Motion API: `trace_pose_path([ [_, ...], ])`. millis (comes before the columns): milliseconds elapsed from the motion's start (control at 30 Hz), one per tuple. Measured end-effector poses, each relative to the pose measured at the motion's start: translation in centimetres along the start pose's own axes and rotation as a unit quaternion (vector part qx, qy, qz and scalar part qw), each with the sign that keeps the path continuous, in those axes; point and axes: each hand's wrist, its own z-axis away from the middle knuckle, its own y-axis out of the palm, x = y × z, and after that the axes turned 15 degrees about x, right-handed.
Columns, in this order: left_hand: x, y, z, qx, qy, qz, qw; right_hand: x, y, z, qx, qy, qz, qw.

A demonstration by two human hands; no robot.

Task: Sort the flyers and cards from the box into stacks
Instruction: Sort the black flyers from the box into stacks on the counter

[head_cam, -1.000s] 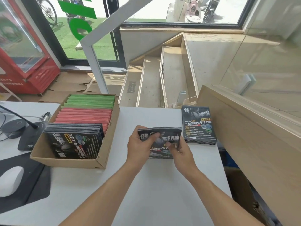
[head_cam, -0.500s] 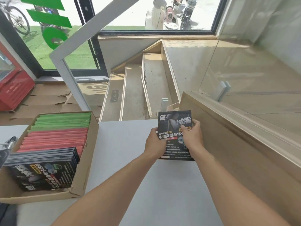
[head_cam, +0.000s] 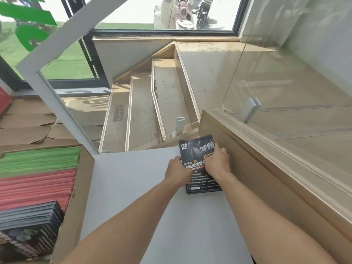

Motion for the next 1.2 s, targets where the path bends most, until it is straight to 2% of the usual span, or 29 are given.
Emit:
trace_pose_path([
  [67,0.5,-0.1,-0.2,0.009,-0.007,-0.027,1.000,-0.4,0.4,0.3,0.000,0.029,0.051,0.998],
  [200,1.8,0.0,0.1,0.045,0.022,-0.064,0.997,-0.4,0.6,0.4,0.007,0.008,0.022,1.000],
  [300,3.0,1.2,0.5,0.075,0.045,-0.135,0.987,1.0,0.0,-0.6,0.048,-0.031,0.044,0.997],
  [400,3.7,2.7,1.2,0.124,0.037,-0.213,0.968,2.6,-0.5,-2.6,0.103,-0.033,0.101,0.989],
  [600,3.4,4.1,1.0,0.074,0.043,-0.219,0.972,3.7,-1.5,-5.6,0.173,-0.023,0.182,0.968],
  [700,3.0,4.1,0.9,0.042,0.037,-0.235,0.970,4.1,-1.9,-6.0,0.174,-0.030,0.207,0.962],
  [933,2.5,4.3,0.9,0.045,0.006,-0.249,0.967,3.4,-1.3,-6.2,0.159,-0.050,0.265,0.950],
  [1200,3.4,4.3,1.0,0.046,0.031,-0.228,0.972,3.0,-0.7,-4.9,0.113,-0.034,0.230,0.966],
])
